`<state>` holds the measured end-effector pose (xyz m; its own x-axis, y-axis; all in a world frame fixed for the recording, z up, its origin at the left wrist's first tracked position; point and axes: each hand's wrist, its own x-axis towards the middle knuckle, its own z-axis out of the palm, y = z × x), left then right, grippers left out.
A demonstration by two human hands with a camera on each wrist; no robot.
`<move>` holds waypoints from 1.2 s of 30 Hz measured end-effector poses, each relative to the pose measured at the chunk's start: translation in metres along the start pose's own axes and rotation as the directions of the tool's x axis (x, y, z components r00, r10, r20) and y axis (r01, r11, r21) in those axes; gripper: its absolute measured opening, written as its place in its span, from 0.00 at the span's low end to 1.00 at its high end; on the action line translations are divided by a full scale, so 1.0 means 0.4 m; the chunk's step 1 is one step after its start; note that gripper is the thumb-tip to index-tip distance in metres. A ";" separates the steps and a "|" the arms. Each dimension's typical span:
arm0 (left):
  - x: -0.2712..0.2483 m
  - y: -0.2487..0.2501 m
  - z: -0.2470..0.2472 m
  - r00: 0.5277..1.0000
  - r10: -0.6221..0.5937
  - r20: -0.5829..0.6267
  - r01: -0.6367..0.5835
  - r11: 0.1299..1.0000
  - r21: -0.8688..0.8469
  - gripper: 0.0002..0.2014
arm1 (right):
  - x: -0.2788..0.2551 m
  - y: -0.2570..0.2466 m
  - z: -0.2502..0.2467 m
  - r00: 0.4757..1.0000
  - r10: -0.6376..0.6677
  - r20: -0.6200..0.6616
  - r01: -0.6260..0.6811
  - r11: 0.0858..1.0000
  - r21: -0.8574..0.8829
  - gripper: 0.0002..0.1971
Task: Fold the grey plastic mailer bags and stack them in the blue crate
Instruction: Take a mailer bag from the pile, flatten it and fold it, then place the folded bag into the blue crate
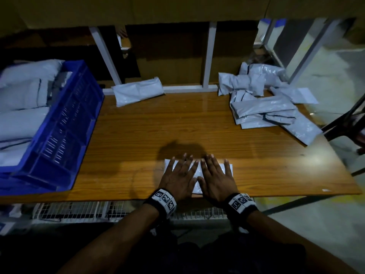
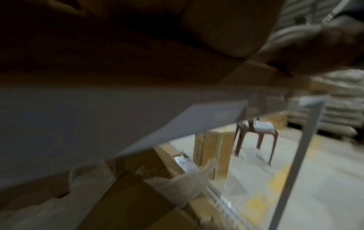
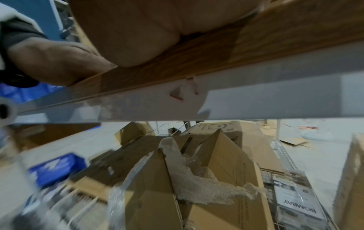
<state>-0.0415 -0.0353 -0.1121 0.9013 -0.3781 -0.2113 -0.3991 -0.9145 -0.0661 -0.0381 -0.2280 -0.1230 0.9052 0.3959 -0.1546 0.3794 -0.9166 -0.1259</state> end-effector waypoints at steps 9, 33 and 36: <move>-0.162 -0.055 0.032 0.997 -0.021 -0.070 0.008 0.985 -0.174 0.50 | -0.109 0.052 -0.024 0.990 -0.136 -0.034 0.137 0.991 0.015 0.51; -0.571 -0.287 -0.197 0.391 -0.920 -0.012 -0.122 -0.039 -0.992 0.26 | -0.029 -0.260 -0.329 0.949 -0.242 0.200 -0.186 0.079 0.979 0.22; -0.640 -0.417 -0.210 0.368 -0.928 -0.057 -0.237 -0.034 -0.971 0.18 | 0.008 -0.403 -0.346 0.970 -0.209 0.128 -0.115 0.074 0.991 0.14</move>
<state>-0.1916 0.2019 0.0351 0.7117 0.7014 0.0397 -0.0366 -0.0193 0.9991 -0.0700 -0.0865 0.0323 0.7738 0.5823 -0.2494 -0.2658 -0.0589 -0.9622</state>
